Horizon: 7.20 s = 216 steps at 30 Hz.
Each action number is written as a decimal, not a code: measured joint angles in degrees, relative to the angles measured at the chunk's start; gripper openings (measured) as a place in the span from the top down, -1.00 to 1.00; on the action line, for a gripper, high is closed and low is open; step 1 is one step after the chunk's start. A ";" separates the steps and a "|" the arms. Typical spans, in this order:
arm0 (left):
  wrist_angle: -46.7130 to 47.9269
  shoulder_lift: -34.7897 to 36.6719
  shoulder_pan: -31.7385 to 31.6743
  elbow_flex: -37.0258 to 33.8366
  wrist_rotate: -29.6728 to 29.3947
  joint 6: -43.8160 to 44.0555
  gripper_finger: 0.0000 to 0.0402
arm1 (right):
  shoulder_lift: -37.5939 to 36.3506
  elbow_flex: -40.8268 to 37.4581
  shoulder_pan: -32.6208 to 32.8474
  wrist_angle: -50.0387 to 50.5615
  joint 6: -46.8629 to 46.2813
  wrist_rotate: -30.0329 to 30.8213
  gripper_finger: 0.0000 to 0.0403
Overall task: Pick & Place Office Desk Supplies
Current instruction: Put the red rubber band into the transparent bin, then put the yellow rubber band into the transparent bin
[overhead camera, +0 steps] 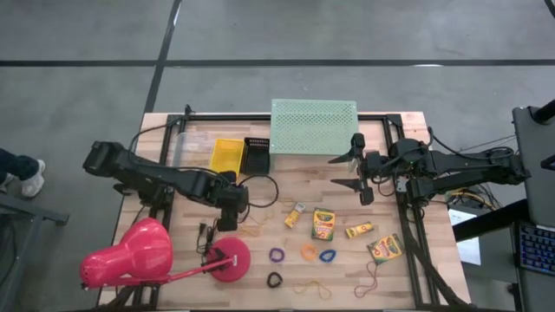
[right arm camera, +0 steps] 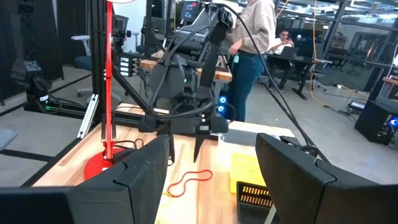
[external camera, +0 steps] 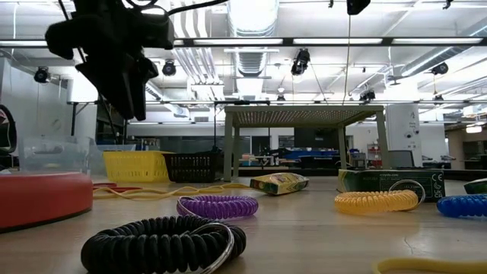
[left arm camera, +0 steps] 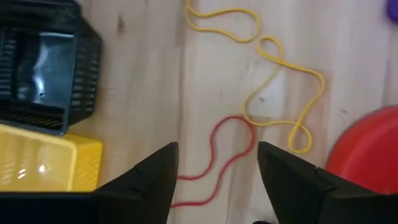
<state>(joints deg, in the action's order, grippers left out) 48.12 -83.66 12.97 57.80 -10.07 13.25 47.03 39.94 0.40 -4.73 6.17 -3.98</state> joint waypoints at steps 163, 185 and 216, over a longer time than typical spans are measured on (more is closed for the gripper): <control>5.21 27.28 -57.31 -22.30 8.64 32.90 0.36 | 0.02 0.02 -0.01 0.00 0.00 0.02 -0.18; 7.32 27.30 -57.27 -22.71 13.08 33.64 0.36 | 0.02 0.02 -0.02 0.00 0.00 0.02 -0.18; -20.25 20.11 -4.77 -15.22 -20.26 29.78 0.36 | 0.02 0.02 0.00 0.00 0.00 0.02 -0.18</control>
<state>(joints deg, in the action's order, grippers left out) 27.87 -63.55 8.20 42.58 -30.33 43.03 47.05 39.97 0.40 -4.73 6.17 -3.97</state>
